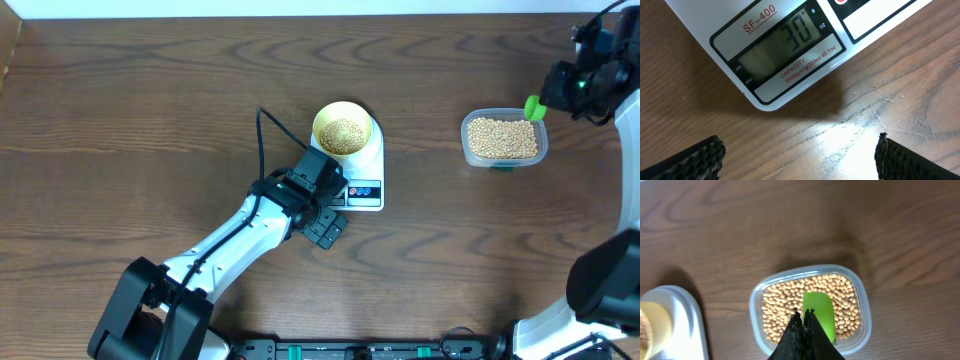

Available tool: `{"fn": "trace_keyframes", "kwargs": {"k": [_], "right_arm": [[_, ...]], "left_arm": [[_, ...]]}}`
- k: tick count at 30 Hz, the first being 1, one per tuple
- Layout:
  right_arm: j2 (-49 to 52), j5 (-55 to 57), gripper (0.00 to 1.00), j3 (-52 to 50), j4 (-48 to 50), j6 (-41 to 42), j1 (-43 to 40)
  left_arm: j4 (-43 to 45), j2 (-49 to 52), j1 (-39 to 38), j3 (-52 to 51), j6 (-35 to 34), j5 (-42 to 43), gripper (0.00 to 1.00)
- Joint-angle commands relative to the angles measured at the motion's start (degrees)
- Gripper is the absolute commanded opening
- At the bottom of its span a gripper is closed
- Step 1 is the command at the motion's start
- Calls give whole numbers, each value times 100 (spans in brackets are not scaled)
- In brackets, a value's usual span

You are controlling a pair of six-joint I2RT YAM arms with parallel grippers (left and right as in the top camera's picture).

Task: Scoop item into bowl and weigh 50g on scale
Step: 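Dig the scoop into the chickpeas in the tub with the right gripper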

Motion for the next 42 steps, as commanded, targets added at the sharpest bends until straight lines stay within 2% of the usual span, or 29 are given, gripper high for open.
{"fn": "trace_keyframes", "kwargs": {"k": [1,14,25,32,37,42], "right_arm": [[431,83,1,79,-92,-105,7],[1510,-787,1,79,37,-638,-138],[2356,-2605,1,79,107,-1091,-516],[2385,-3270,1,79,107,-1132,-885],[2385,-4321,1,79,105,-1298,-1161],[2385,-4492,1,79,59,-1298,-1316]], "left_arm": [[-15,37,-2,-20,48,-11,98],[-15,37,-2,-20,48,-11,98],[-15,37,-2,-20,48,-11,98],[-15,37,-2,-20,50,-11,98],[-15,37,-2,-20,48,-11,98],[-15,37,-2,-20,48,-11,98]]}}
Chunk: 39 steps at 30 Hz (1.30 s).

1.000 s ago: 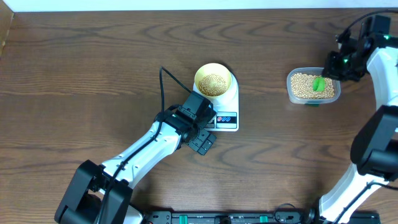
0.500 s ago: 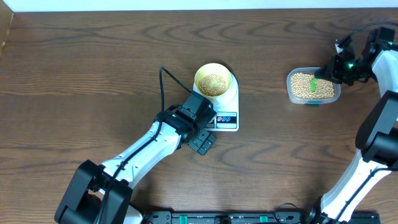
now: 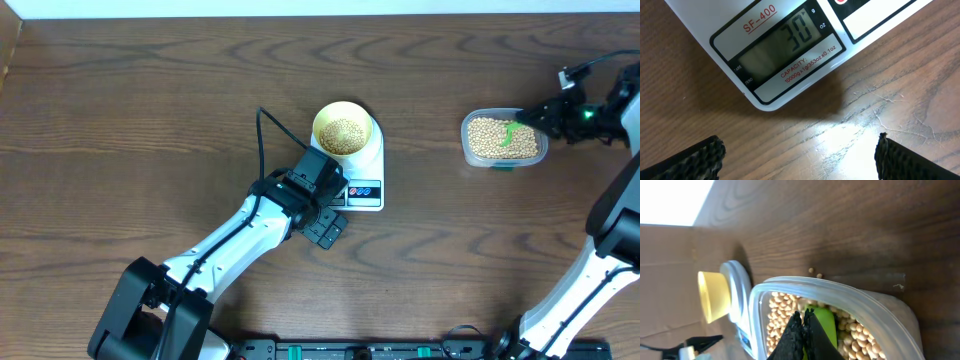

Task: Scoop item into bowl and weigh 50g on scale
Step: 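Dig the scoop into the chickpeas in the tub with the right gripper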

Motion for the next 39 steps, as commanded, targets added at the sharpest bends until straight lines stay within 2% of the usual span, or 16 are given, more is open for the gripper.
{"fn": "trace_keyframes", "kwargs": {"k": [1,12,22,32,39], "right_arm": [[52,-531,1,-15,-52,-125,-76],[52,-839,1,-15,28,-120,-79],[52,-841,1,-15,-210,662,-160],[52,-837,1,-15,-308,741,-258],[52,-435,1,-15,-529,892,-258]], "left_arm": [[-15,37,-2,-20,46,-11,98],[-15,37,-2,-20,46,-11,98],[-15,37,-2,-20,46,-11,98],[-15,37,-2,-20,46,-11,98],[-15,37,-2,-20,46,-11,98]]}}
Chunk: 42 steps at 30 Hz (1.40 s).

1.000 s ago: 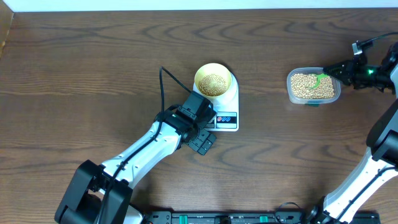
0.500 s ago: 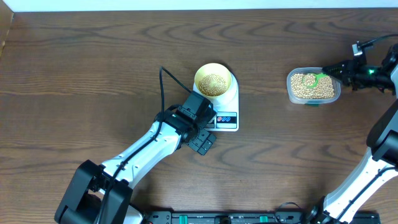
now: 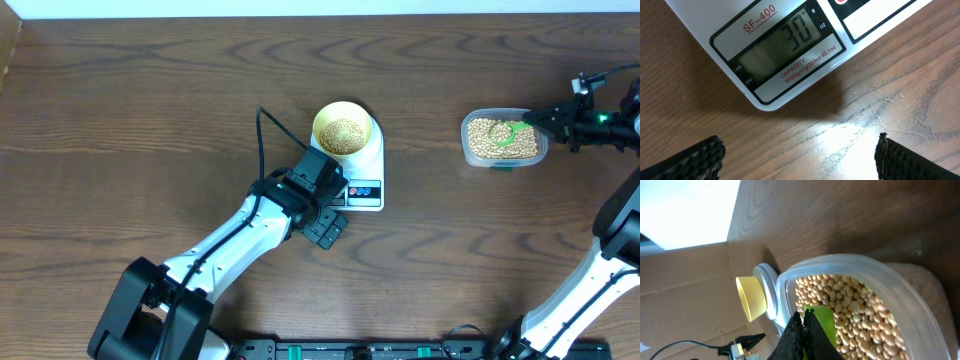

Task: Scoop item into bowl and weigh 50g on scale
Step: 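Dig the scoop into the chickpeas in the tub with the right gripper, then lift the filled scoop and carry it left over the yellow bowl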

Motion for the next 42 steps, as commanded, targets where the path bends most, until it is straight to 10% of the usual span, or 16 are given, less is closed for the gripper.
{"fn": "trace_keyframes", "kwargs": {"k": [1,42], "right_arm": [[52,323,1,-15,-17,201,-20],[52,-1633,1,-15,199,-931,-42]], "left_arm": [[-15,37,-2,-20,50,-11,98],[-15,37,-2,-20,48,-11,98]]}}
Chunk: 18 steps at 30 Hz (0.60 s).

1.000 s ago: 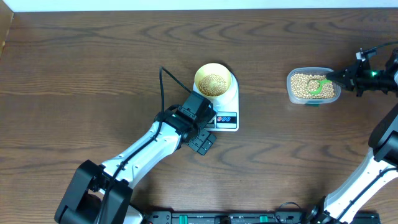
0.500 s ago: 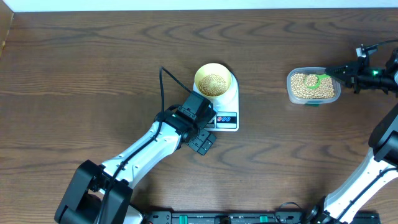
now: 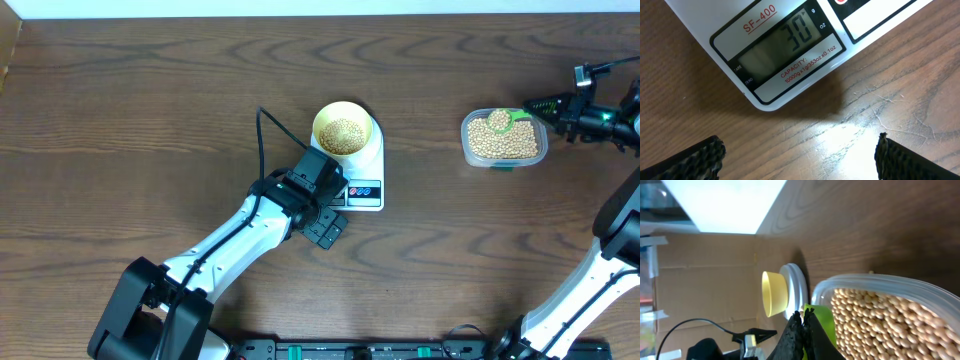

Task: Scoop item into bowl and weigh 50g on scale
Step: 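Lift the filled scoop and carry it left over the yellow bowl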

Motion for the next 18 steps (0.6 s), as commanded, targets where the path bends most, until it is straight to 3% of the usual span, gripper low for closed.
{"fn": "trace_keyframes", "kwargs": {"k": [1,18], "right_arm": [[52,-535,1,-15,13,-170,-39],[52,-669,1,-15,39,-79,398]], "left_arm": [[-15,37,-2,-20,46,-11,98],[-15,37,-2,-20,46,-11,98]]}}
